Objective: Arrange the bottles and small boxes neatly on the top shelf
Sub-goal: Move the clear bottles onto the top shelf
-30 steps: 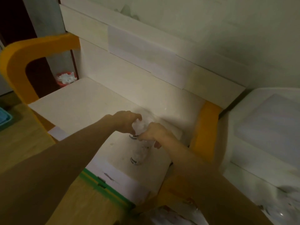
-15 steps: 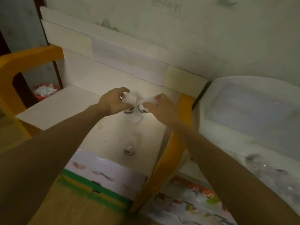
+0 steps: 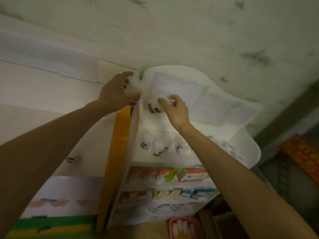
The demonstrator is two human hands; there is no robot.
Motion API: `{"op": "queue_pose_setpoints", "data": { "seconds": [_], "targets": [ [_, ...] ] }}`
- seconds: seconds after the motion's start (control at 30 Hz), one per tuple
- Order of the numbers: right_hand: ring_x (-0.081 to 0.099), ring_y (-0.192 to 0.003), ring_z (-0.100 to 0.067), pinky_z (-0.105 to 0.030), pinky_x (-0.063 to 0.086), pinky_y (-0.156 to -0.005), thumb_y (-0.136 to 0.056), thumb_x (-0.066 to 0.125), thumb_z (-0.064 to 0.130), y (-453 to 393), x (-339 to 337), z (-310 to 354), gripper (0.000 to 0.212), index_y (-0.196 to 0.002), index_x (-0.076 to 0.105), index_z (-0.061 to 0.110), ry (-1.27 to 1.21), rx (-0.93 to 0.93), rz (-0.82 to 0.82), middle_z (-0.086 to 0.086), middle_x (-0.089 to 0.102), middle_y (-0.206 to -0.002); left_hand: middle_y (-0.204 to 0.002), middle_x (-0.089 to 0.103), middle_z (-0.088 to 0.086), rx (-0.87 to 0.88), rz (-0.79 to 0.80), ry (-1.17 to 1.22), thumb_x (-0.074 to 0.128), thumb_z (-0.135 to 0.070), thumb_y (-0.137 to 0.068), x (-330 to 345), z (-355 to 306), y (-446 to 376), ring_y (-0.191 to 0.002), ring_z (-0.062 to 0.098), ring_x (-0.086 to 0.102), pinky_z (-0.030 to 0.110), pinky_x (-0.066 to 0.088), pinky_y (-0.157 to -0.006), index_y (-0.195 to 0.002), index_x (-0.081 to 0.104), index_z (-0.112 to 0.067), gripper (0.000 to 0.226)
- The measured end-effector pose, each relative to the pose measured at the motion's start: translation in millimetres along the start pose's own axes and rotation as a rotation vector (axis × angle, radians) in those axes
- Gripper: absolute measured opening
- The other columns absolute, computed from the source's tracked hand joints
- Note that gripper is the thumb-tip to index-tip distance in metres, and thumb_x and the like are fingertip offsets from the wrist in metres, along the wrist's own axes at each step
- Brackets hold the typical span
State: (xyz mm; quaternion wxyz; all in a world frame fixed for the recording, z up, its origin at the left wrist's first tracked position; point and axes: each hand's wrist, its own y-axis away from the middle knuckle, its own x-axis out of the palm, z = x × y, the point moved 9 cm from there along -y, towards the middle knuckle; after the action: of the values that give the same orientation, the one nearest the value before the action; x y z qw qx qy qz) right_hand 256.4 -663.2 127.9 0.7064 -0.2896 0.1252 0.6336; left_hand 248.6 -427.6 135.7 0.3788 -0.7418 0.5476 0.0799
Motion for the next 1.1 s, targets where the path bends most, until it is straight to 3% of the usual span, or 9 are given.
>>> {"op": "queue_pose_setpoints", "data": {
  "seconds": [0.27,0.43,0.67,0.77,0.83,0.97,1.1],
  "targets": [
    [0.06,-0.097,-0.019,-0.034,0.05,-0.087,-0.074,0.076,0.053,3,-92,-91,0.059,-0.115,0.05,0.019,0.081,0.186,-0.157,0.005,0.059,-0.101,-0.118,0.055,-0.001,0.104,0.15,0.06,0.078,-0.047,-0.076,107,-63,-17,-0.098,0.016,0.056,0.028,0.047,-0.079,-0.135,0.051,-0.021,0.069],
    [0.06,-0.096,-0.017,-0.035,0.051,-0.089,-0.075,0.075,0.053,1,-149,-162,0.055,-0.116,0.055,0.023,0.131,0.253,-0.162,0.002,0.061,-0.108,-0.114,0.057,-0.004,0.097,0.242,0.113,0.071,-0.062,-0.061,194,-102,-24,-0.093,0.016,0.061,0.037,0.054,-0.087,-0.126,0.057,-0.025,0.075],
    [0.063,-0.099,-0.021,-0.041,0.052,-0.092,-0.077,0.074,0.054,-26,-242,-267,0.056,-0.119,0.06,0.02,0.116,0.381,-0.166,-0.002,0.065,-0.108,-0.111,0.062,-0.005,0.064,0.392,0.047,0.07,-0.056,-0.066,329,-157,-28,-0.099,0.02,0.062,0.035,0.05,-0.092,-0.125,0.054,-0.024,0.069],
    [0.062,-0.096,-0.02,-0.036,0.051,-0.089,-0.079,0.074,0.052,-37,-276,-308,0.055,-0.119,0.061,0.017,0.096,0.426,-0.171,-0.001,0.064,-0.105,-0.105,0.063,-0.003,0.03,0.419,0.064,0.067,-0.056,-0.062,384,-171,-29,-0.096,0.022,0.063,0.033,0.05,-0.088,-0.123,0.056,-0.021,0.071],
    [0.064,-0.092,-0.02,-0.035,0.053,-0.083,-0.077,0.075,0.053,-43,-292,-336,0.056,-0.118,0.062,0.017,0.082,0.451,-0.162,-0.003,0.066,-0.106,-0.107,0.065,-0.001,0.024,0.445,0.061,0.07,-0.054,-0.063,419,-178,-27,-0.095,0.022,0.064,0.034,0.052,-0.088,-0.123,0.055,-0.019,0.071],
    [0.066,-0.094,-0.019,-0.045,0.055,-0.09,-0.071,0.076,0.058,-53,-312,-385,0.058,-0.112,0.063,0.02,0.042,0.498,-0.14,-0.002,0.068,-0.103,-0.113,0.064,0.001,-0.002,0.474,0.067,0.079,-0.047,-0.072,474,-185,-26,-0.095,0.021,0.064,0.032,0.05,-0.089,-0.127,0.052,-0.02,0.068],
    [0.066,-0.094,-0.017,-0.045,0.055,-0.091,-0.069,0.076,0.059,-66,-309,-405,0.058,-0.11,0.063,0.019,-0.016,0.504,-0.076,0.001,0.069,-0.098,-0.113,0.064,-0.001,-0.01,0.474,0.017,0.08,-0.046,-0.074,494,-183,-27,-0.091,0.018,0.064,0.028,0.048,-0.084,-0.128,0.054,-0.023,0.064]
  ]
}}
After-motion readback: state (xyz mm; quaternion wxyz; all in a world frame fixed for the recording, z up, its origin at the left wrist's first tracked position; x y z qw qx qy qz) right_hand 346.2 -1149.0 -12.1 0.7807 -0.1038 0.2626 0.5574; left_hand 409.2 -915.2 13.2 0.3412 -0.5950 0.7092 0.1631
